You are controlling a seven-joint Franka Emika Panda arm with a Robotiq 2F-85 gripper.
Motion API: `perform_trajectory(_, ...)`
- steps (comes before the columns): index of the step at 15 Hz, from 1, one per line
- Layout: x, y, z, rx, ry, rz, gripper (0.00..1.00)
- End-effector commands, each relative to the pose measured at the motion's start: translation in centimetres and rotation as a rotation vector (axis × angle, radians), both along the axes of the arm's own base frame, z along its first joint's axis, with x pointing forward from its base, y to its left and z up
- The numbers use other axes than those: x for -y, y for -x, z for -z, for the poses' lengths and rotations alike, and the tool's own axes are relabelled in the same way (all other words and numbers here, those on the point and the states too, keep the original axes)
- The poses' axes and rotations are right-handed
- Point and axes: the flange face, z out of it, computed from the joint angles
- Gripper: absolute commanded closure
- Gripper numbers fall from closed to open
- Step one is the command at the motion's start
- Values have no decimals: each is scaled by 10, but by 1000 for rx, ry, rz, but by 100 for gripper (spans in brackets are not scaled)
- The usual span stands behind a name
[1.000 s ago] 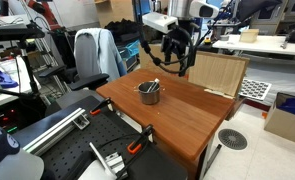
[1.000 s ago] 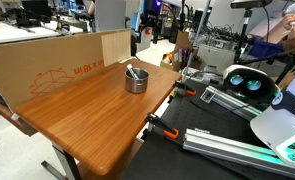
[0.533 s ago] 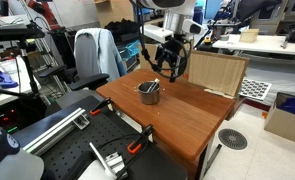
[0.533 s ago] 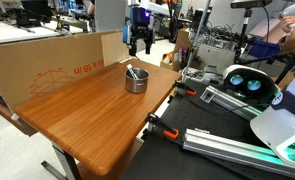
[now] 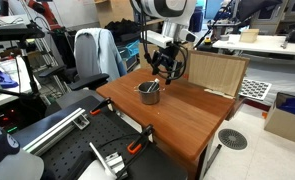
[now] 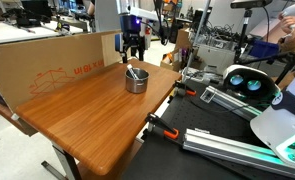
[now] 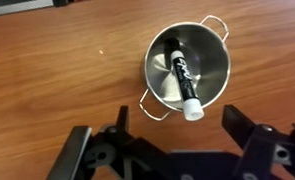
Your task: Remove the black marker from the silver pot
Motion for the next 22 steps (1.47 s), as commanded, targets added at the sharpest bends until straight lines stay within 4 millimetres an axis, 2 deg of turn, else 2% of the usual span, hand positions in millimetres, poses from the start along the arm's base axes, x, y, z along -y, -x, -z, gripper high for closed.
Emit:
perform_trajectory(1,-6,-10,4,-38,-8,-47,0)
perform_trajectory(7,-8,-16,12,-75,-13,-68,0)
perform_trajectory(8,-9,-17,13,-77,-13,-72,25)
perform_trajectory(10,-9,-19,16,-84,-12,-80,34)
perform_trajectory(15,-9,-23,25,-98,-14,-84,73)
perform_trajectory(18,-10,-26,24,-108,-13,-90,96)
perform_trajectory(19,-10,-27,24,-109,-12,-93,99)
perform_trajectory(20,-10,-28,25,-112,-14,-93,96)
perform_trajectory(22,-10,-29,25,-114,-15,-92,95)
